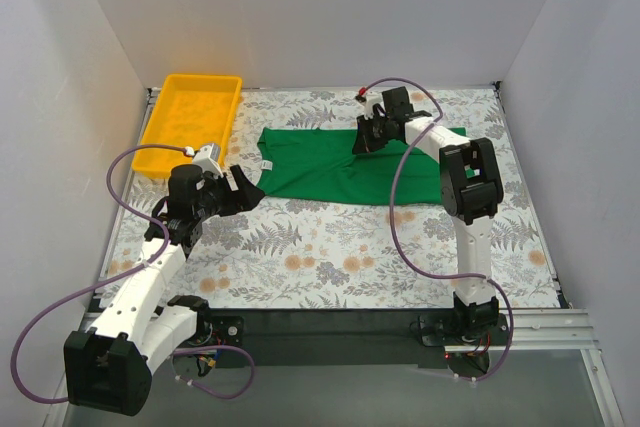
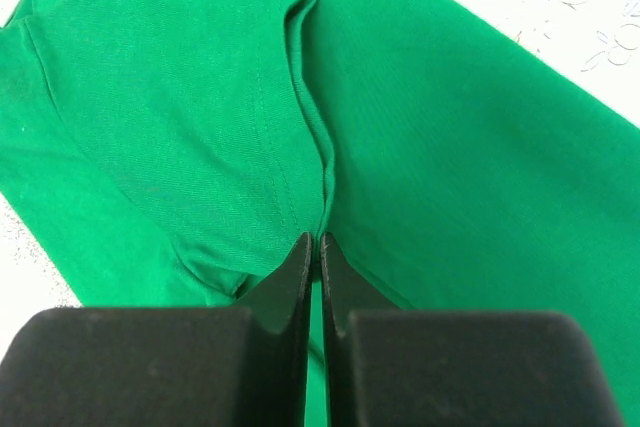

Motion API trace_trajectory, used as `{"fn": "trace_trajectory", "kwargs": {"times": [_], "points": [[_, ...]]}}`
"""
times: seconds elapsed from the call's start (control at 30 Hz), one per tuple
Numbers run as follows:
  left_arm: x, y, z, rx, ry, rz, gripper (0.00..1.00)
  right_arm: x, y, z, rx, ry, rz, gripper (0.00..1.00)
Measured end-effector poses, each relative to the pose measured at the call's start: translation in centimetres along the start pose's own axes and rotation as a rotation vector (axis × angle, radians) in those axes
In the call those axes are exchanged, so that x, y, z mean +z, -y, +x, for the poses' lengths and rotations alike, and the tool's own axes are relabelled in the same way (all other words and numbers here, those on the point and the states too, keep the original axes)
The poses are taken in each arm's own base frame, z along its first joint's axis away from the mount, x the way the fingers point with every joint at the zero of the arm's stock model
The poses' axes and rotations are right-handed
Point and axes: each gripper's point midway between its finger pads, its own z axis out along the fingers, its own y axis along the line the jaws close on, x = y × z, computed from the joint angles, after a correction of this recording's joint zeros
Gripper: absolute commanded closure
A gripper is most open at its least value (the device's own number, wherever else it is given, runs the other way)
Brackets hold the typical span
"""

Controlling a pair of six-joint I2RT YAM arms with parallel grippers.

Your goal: Fold and stack the t-shirts

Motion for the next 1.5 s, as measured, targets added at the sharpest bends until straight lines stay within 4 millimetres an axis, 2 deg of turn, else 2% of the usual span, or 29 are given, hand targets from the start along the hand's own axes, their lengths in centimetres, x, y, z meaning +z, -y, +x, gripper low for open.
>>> {"fn": "trace_trajectory", "kwargs": {"times": [0.17,0.23,0.37,0.4,0.5,0.6,0.67,0.73,0.8,0.9,1.0,1.07,1.13,1.27,1.4,1.5], "points": [[0.0,0.0,0.0,-0.001,0.0,0.001,0.28,-0.2,0.0,0.9,0.006,-0.009,0.005,0.89],[0.0,0.1,0.0,-0.001,-0.001,0.005,0.28,-0.5,-0.2,1.3,0.01,-0.017,0.009,0.83],[0.0,0.4,-0.1,-0.008,0.001,0.016,0.28,-1.4,-0.3,0.8,-0.004,-0.003,0.027,0.66],[0.0,0.4,-0.1,-0.01,0.001,0.019,0.28,-1.7,-0.4,0.5,-0.01,0.005,0.032,0.57],[0.0,0.6,-0.1,-0.023,0.001,0.027,0.28,-2.8,-0.5,-0.7,-0.035,0.034,0.051,0.39],[0.0,0.7,-0.1,-0.045,-0.001,0.028,0.27,-5.0,-0.6,-1.6,-0.094,0.068,0.07,0.29],[0.0,0.8,0.0,-0.073,-0.004,0.026,0.26,-7.1,-1.0,-1.9,-0.163,0.088,0.058,0.28],[0.2,0.7,0.5,-0.132,-0.016,0.02,0.26,-10.3,-1.8,-1.7,-0.26,0.108,0.034,0.27],[0.6,0.2,1.8,-0.201,-0.04,0.01,0.26,-14.0,-2.3,-0.8,-0.378,0.135,0.033,0.27],[1.5,-1.1,4.9,-0.341,-0.106,-0.029,0.28,-19.8,-2.4,2.2,-0.521,0.163,0.078,0.23],[2.2,-2.2,7.3,-0.482,-0.152,-0.074,0.3,-24.5,-0.7,5.5,-0.603,0.16,0.182,0.24],[2.7,-2.4,7.8,-0.559,-0.158,-0.088,0.33,-26.2,0.8,7.7,-0.623,0.121,0.241,0.24],[3.5,-2.5,7.6,-0.617,-0.155,-0.093,0.33,-26.3,1.5,9.9,-0.641,0.069,0.257,0.24],[5.9,-3.4,7.8,-0.709,-0.177,-0.151,0.36,-25.3,1.3,14.0,-0.628,-0.028,0.209,0.25],[8.6,-4.4,7.7,-0.748,-0.194,-0.22,0.4,-25.1,1.0,14.4,-0.623,-0.033,0.186,0.25],[10.3,-4.9,6.7,-0.754,-0.174,-0.255,0.43,-25.0,0.6,14.3,-0.614,-0.017,0.169,0.26]]}}
